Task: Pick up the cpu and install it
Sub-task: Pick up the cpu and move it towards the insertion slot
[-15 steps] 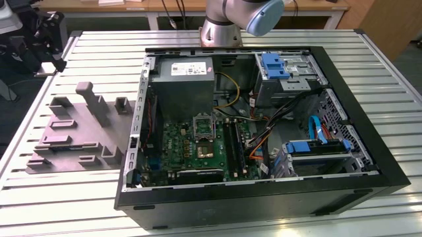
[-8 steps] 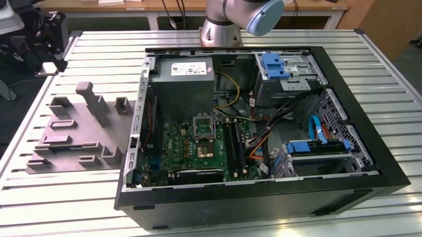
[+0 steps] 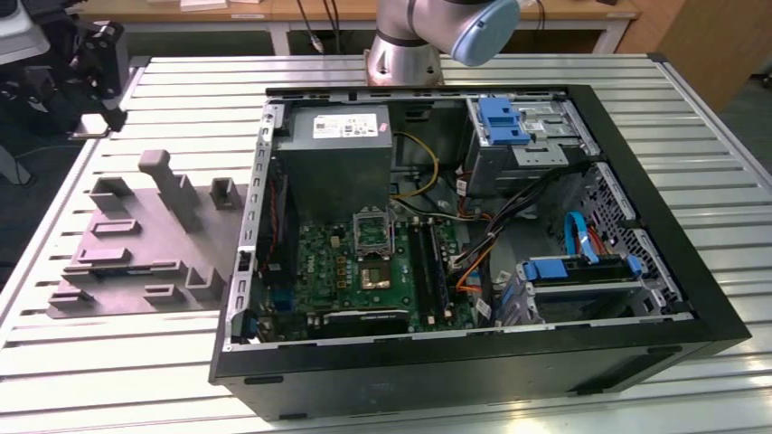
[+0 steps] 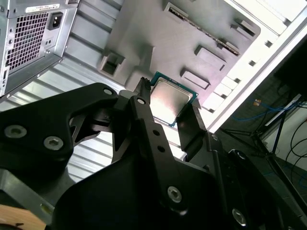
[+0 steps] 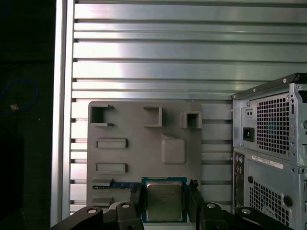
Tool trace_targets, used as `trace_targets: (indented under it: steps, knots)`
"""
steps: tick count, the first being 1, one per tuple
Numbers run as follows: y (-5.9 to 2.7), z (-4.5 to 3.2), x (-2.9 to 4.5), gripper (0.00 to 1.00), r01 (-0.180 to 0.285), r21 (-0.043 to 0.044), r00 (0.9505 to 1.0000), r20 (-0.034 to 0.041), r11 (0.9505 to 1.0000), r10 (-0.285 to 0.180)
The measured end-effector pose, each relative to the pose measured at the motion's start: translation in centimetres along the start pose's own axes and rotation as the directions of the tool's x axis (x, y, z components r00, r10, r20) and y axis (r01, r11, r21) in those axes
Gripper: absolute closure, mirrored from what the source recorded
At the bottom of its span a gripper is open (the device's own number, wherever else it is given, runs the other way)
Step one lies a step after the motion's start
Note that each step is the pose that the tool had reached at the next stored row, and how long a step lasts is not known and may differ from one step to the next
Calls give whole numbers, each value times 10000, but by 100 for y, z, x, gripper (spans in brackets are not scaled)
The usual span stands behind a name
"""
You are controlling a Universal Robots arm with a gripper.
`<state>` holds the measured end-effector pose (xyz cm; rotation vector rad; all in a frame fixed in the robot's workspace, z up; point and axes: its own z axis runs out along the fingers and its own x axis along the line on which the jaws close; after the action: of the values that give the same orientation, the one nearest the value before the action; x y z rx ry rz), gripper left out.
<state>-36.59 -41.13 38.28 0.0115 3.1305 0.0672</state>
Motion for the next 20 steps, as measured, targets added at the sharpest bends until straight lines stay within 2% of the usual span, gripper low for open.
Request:
trace_targets:
  steps: [20]
  knots:
    - [1,1,-100,53,0,0,10000,0,10000,0]
